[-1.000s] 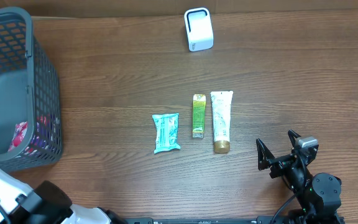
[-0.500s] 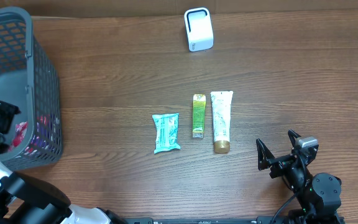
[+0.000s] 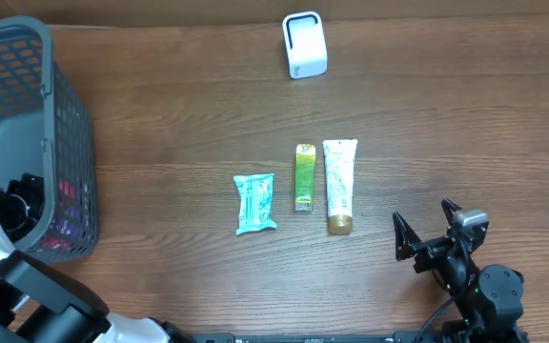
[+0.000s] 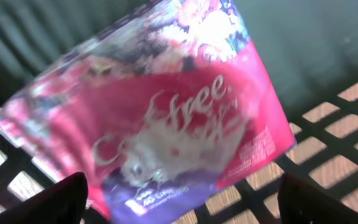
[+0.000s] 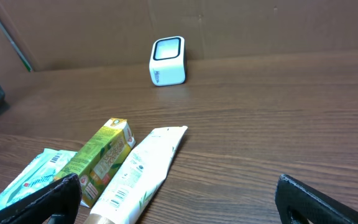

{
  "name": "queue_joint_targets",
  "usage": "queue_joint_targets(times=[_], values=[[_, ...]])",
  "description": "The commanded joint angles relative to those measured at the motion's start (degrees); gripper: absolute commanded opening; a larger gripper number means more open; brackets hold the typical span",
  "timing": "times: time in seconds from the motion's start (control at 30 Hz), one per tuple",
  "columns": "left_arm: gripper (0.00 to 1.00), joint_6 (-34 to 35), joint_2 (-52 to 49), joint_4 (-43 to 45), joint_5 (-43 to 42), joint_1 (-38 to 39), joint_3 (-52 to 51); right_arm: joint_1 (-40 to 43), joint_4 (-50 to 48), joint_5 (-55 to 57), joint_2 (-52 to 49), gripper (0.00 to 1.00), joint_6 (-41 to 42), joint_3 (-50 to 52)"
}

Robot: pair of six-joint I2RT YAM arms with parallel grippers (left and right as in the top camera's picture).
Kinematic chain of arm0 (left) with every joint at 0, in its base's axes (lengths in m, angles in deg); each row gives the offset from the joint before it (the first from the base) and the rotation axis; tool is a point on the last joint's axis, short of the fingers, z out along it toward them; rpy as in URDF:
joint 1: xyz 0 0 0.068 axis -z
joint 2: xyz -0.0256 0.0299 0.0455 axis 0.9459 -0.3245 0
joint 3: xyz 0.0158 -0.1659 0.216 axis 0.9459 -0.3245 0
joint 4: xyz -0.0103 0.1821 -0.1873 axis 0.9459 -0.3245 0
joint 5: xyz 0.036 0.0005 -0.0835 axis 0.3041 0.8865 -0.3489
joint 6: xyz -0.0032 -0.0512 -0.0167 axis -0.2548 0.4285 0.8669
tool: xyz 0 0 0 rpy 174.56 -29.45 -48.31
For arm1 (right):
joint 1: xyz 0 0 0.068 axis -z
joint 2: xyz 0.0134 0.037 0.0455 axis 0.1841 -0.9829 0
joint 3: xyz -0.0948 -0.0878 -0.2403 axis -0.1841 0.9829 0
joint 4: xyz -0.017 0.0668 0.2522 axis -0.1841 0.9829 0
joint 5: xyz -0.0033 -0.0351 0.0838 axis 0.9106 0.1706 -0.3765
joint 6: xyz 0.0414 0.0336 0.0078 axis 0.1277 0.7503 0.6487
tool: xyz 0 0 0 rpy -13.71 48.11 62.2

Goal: Scan the item barcode
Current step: 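Move the left gripper back into the basket toward the red bag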

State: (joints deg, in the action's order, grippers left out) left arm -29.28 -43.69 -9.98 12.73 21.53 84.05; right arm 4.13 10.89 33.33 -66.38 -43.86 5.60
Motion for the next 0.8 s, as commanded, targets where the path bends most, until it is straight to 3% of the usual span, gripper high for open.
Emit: queue_joint_targets(times=[0.0,0.27,0.37,0.43,0.53,0.67,0.77], values=[[0.88,1.25,0.35,1.38,2.1,-0.26,-3.41,-0.37,1.16,-0.74,0.68,1.0,0.24,-0.39],[0.85,1.62,0.33,9.51,2.69,-0.26,-8.57,-0.37,1.18,-0.74,0.68,1.0,0.24,-0.39],[0.79,1.66,0.33,10.73,2.45,-0.26,-8.61,-0.37,1.16,-0.74,0.68,1.0,0.24,-0.39],[0.69,1.66,0.33,11.21,2.27,-0.26,-8.61,-0.37,1.16,-0.74,0.68,1.0,0.24,-0.39],[0.34,1.66,0.35,11.43,2.01,-0.26,-8.61,-0.37,1.18,-0.74,0.68,1.0,0.24,-0.39],[0.06,1.64,0.35,11.87,0.52,-0.26,-8.59,-0.37,1.16,-0.74,0.68,1.0,0.24,-0.39],[0.04,1.31,0.35,11.98,-0.79,-0.26,-8.2,-0.37,1.16,-0.74,0.68,1.0,0.24,-0.39]])
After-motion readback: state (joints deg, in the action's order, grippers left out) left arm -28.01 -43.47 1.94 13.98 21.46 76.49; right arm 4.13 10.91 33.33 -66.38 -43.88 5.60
